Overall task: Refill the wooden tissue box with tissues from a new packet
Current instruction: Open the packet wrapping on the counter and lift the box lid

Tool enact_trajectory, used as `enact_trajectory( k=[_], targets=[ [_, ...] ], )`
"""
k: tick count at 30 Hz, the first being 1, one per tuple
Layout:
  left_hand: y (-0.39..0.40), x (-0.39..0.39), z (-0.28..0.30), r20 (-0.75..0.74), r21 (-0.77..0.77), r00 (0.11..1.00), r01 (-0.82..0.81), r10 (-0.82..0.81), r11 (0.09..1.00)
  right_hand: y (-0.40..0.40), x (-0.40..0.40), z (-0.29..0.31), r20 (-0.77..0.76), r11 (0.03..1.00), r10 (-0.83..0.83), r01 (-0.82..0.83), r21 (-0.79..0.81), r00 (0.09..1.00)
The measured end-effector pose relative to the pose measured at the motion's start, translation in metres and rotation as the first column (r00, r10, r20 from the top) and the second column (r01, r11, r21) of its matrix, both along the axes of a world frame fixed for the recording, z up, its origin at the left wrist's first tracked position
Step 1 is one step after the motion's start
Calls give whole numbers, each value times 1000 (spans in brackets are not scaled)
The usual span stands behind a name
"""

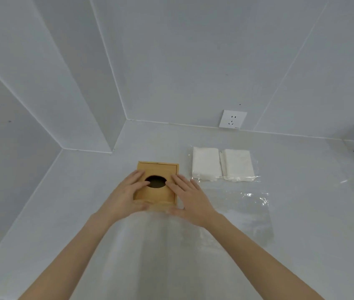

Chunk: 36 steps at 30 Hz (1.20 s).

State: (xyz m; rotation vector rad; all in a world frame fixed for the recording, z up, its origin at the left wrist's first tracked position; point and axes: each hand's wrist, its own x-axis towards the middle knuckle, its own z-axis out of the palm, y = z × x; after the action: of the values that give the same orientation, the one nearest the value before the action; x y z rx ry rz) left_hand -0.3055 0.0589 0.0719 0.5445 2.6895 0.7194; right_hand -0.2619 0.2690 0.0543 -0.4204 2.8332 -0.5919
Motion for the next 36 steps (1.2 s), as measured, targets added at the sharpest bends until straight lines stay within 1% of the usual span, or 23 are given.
enact_trajectory(
  k=[3, 5, 10, 13, 16, 19, 21, 23, 25, 27, 30, 33, 36],
  targets=[
    [-2, -3, -3, -18, 15, 1000, 22, -22, 1000, -2, -1, -5, -60, 1000, 2, -1, 8, 998],
    [-3, -6, -1, -25, -24, 998, 59, -59, 998, -1, -3, -5, -85, 999, 22, -20, 31, 996],
    [-3, -15, 7, -33, -199, 986, 151, -161, 968, 4, -10, -3, -18, 999, 37, -37, 19, 999],
    [-1, -20, 17, -2, -218, 981, 191, -196, 957, 7, -14, 0, -2, 998, 57, -57, 10, 998],
    [-5, -29, 31, 99, -176, 983, 172, -157, 969, 9, -18, 13, 52, 997, 64, -62, -39, 997],
    [-8, -42, 42, 188, -54, 977, 114, -102, 992, 13, -24, 31, 175, 986, 33, -4, -165, 984],
    [-9, -50, 48, 227, 23, 973, 49, -53, 999, 14, -28, 41, 241, 961, -10, 76, -265, 970],
    [-10, -55, 52, 249, 128, 968, -58, 24, 990, 14, -30, 49, 313, 885, -91, 221, -409, 945],
    [-10, -58, 52, 254, 233, 961, -172, 110, 957, 11, -34, 53, 346, 798, -155, 323, -508, 926],
    [-6, -61, 49, 238, 304, 951, -268, 199, 914, 9, -41, 55, 342, 745, -211, 377, -551, 916],
    [3, -66, 43, 211, 369, 918, -393, 335, 842, 3, -54, 57, 344, 674, -313, 462, -576, 885],
    [13, -70, 38, 200, 402, 864, -502, 462, 766, -1, -68, 55, 369, 615, -386, 534, -580, 845],
    [24, -73, 38, 204, 399, 818, -571, 537, 718, -3, -78, 52, 415, 546, -445, 608, -577, 794]
  ],
)
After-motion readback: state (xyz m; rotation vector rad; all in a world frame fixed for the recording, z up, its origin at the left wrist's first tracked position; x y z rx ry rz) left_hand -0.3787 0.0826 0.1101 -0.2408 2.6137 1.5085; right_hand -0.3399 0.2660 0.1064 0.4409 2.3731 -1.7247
